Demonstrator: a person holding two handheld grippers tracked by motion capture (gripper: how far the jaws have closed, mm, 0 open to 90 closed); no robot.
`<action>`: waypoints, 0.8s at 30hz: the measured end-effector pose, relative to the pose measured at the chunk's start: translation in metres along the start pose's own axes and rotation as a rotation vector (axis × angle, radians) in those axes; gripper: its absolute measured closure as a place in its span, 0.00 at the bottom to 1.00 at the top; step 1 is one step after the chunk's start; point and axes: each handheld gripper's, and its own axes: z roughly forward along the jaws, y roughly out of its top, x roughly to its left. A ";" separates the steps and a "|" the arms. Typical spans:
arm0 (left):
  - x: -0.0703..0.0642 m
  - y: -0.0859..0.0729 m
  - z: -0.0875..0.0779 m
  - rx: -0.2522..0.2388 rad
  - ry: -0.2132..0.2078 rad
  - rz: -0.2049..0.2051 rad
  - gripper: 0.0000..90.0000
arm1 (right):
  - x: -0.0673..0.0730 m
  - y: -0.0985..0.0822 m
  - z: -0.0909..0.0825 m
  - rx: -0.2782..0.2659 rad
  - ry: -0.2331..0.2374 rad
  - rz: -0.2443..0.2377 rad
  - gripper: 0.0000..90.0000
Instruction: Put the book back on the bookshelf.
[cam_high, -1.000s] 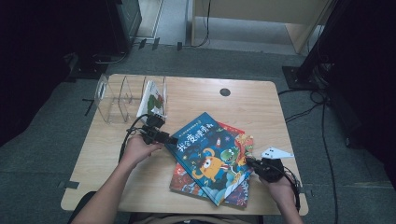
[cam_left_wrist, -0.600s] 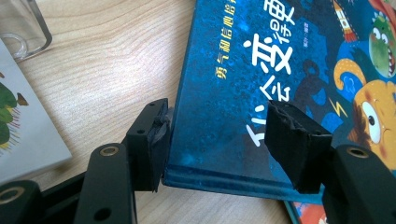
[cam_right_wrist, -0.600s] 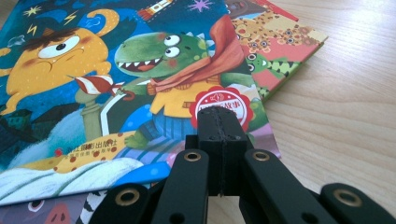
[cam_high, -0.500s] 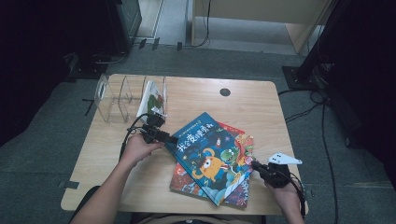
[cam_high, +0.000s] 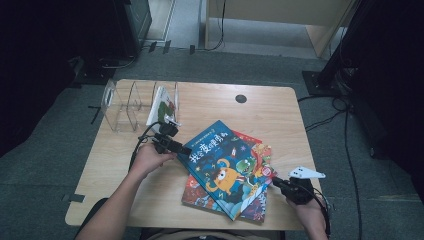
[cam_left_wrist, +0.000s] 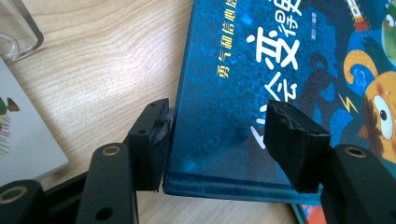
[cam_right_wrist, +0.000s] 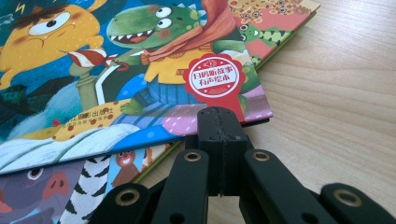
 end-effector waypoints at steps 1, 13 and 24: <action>0.000 0.000 0.000 0.002 0.000 -0.001 0.47 | 0.000 0.000 0.000 -0.002 0.001 0.001 1.00; -0.001 -0.011 -0.004 0.002 -0.013 -0.030 0.47 | -0.009 0.009 0.008 -0.003 -0.007 0.014 1.00; -0.005 -0.025 -0.009 0.001 -0.033 -0.061 0.47 | -0.019 0.020 0.017 -0.009 -0.015 0.032 1.00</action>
